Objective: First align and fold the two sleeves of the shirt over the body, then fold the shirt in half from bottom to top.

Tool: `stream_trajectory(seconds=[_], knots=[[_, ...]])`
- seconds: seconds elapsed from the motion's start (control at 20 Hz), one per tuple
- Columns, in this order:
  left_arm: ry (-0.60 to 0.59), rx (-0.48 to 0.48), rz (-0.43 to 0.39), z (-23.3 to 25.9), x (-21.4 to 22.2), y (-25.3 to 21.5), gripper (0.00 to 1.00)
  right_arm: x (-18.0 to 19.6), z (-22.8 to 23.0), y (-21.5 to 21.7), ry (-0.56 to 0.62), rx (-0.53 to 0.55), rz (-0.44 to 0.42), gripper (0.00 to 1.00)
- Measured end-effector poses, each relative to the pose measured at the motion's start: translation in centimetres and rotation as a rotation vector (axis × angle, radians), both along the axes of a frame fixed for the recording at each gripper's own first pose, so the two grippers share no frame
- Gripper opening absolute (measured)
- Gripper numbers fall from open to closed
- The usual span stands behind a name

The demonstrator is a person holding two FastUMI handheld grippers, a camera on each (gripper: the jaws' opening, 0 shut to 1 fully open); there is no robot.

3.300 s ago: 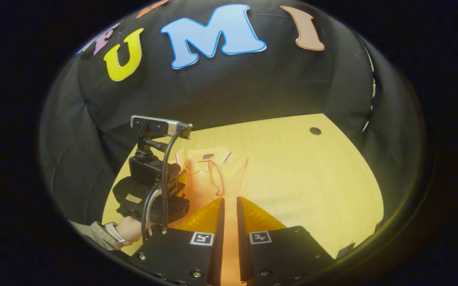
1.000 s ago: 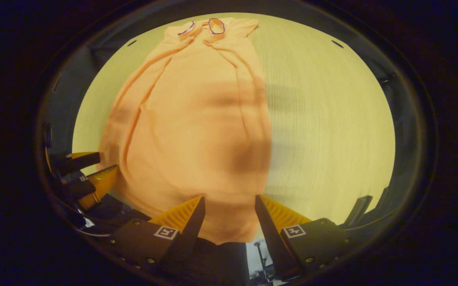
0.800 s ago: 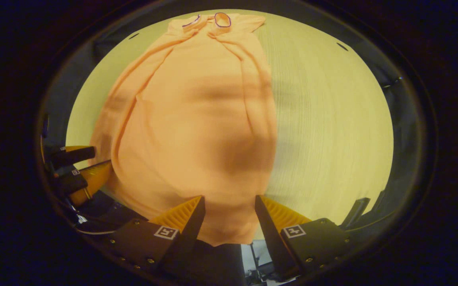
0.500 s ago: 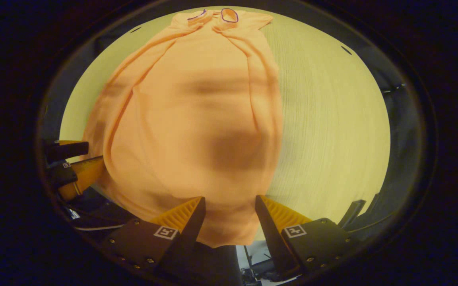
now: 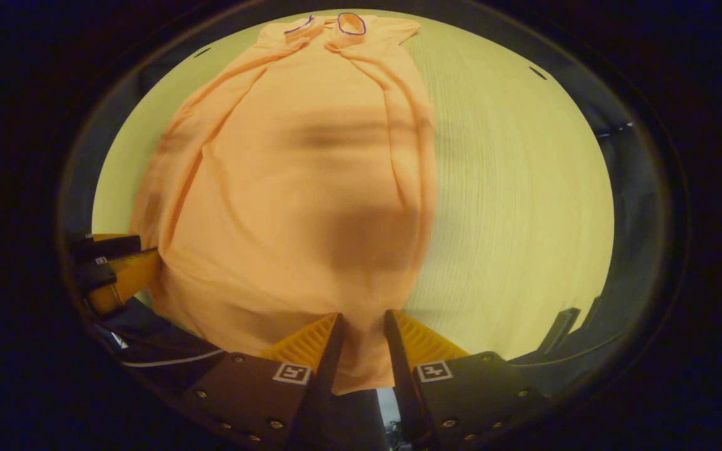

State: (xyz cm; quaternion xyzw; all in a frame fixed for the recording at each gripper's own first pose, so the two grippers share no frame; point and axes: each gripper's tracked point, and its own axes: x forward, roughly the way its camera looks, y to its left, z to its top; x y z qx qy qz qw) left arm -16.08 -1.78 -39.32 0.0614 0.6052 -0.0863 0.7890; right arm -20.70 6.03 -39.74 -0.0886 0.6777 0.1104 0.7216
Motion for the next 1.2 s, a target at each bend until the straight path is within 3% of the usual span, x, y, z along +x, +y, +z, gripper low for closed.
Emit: stream_trajectory(seconds=[0.05, 0.1, 0.15, 0.2, 0.4, 0.45, 0.7, 1.2], knots=[[-0.005, -0.007, 0.012, 0.2, 0.1, -0.1, 0.56, 0.2, 0.1, 0.1, -0.003, 0.0, 0.001, 0.27], [-0.011, -0.022, 0.022, 0.1, 0.6, -0.4, 0.48, 0.2, 0.0, 0.2, -0.002, 0.002, -0.002, 0.18], [-0.008, -0.027, 0.042, 0.2, 0.6, -0.5, 0.25, 0.2, 0.1, 0.2, 0.005, 0.002, -0.001, 0.08], [-0.003, -0.021, 0.043, 0.0, 0.7, -0.6, 0.14, 0.1, 0.0, 0.2, 0.01, 0.005, -0.001, 0.08], [-0.018, -0.033, 0.05, 0.1, 0.8, -0.7, 0.14, 0.3, 0.3, 0.5, 0.013, 0.045, -0.02, 0.08], [-0.018, -0.03, 0.052, 0.3, 0.6, -0.6, 0.07, 0.5, 0.2, 1.1, 0.009, 0.086, -0.043, 0.0], [-0.07, -0.013, 0.005, 1.4, 2.6, -0.9, 0.07, 1.3, 1.1, 1.6, 0.002, 0.127, -0.082, 0.0], [-0.231, -0.046, 0.01, 7.5, 10.3, -1.4, 0.07, 8.5, 6.5, 2.8, -0.145, 0.193, -0.102, 0.0]])
